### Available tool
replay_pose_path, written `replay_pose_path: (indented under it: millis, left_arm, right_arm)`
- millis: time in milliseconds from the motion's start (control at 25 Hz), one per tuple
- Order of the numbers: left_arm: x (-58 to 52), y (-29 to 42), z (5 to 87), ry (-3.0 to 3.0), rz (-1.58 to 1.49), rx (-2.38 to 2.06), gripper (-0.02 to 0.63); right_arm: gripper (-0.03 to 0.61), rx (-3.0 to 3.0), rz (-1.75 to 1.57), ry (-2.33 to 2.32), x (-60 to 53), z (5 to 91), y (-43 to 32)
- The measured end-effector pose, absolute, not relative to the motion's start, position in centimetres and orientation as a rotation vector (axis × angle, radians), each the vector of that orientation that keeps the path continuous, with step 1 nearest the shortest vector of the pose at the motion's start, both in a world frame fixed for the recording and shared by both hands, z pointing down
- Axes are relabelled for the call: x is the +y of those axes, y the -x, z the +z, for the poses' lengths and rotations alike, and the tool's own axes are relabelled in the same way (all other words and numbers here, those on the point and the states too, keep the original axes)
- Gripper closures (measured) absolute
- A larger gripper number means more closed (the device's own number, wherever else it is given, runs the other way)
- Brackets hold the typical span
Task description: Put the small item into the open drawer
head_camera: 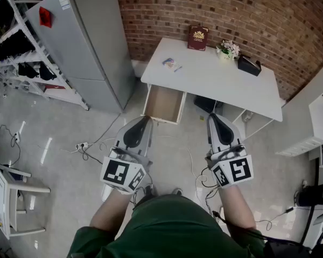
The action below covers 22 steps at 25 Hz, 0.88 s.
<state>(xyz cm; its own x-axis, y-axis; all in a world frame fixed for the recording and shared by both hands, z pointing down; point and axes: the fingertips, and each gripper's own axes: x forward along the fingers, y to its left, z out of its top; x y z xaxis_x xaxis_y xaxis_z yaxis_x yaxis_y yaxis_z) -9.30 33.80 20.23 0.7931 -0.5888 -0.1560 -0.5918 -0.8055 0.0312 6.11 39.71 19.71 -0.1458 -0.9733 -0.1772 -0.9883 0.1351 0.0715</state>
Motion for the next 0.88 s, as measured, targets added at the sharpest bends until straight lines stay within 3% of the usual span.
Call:
replay_pose_path:
  millis: [880]
  left_arm:
    - [33.6,6.5,20.8,2.939,0.186,1.082,0.601]
  right_arm:
    - [0.575,2.338,0.194,1.939,39.1,21.2,-9.8]
